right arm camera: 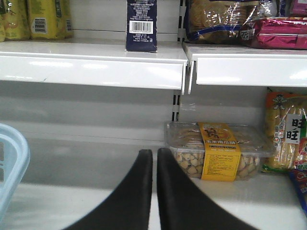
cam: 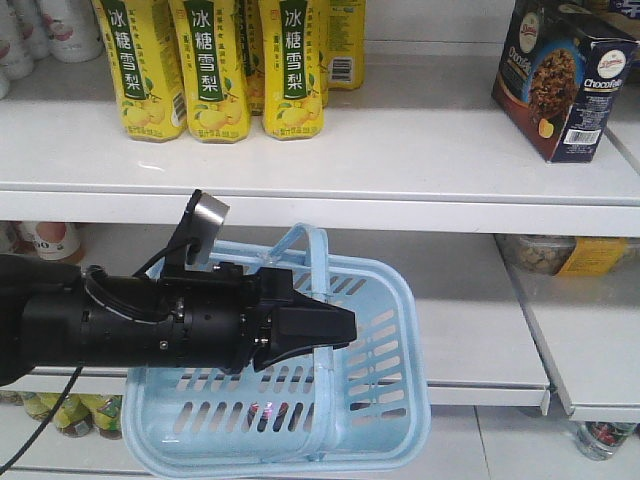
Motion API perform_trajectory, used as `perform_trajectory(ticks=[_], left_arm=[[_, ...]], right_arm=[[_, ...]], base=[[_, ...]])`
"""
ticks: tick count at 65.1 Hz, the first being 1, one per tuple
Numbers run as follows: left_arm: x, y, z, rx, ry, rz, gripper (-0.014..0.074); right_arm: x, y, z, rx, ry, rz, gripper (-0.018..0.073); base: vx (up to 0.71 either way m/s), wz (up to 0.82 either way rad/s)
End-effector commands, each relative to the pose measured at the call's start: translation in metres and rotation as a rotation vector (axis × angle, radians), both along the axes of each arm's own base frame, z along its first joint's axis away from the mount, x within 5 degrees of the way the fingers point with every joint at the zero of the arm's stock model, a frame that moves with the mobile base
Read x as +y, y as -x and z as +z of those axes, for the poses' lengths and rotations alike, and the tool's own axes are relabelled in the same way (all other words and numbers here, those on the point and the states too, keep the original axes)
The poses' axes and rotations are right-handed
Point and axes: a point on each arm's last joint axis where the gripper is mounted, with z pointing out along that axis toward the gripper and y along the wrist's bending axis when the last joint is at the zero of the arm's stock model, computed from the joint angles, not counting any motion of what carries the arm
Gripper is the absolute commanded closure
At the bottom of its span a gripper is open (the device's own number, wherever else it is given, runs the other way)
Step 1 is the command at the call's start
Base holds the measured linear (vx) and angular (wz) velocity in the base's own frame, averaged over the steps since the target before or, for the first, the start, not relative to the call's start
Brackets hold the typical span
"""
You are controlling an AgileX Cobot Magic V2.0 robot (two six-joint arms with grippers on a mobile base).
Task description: Left arm holds basket, right arm returns cookies
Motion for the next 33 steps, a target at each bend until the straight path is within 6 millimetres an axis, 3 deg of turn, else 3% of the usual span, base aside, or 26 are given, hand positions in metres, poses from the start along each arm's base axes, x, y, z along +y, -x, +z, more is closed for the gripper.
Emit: perform_trajectory(ticks=[1, 19, 33], left_arm=[[-0.002, 0.006, 0.028, -0.024, 0.135, -0.022, 0.0599], [0.021, 0.050, 0.023, -0.051, 0.126, -0.021, 0.0599], [0.052, 0.086, 0.017, -0.233, 0.055, 0.090, 0.0599]], right_arm=[[0.001, 0.000, 0.015, -0.082, 0.002, 0.004, 0.0569], [0.001, 0.000, 0.015, -0.082, 0.002, 0.004, 0.0569], [0.001, 0.000, 0.015, -0.082, 0.002, 0.004, 0.0568]], base=[[0.00, 0.00], [0.00, 0.00], [0.00, 0.00]])
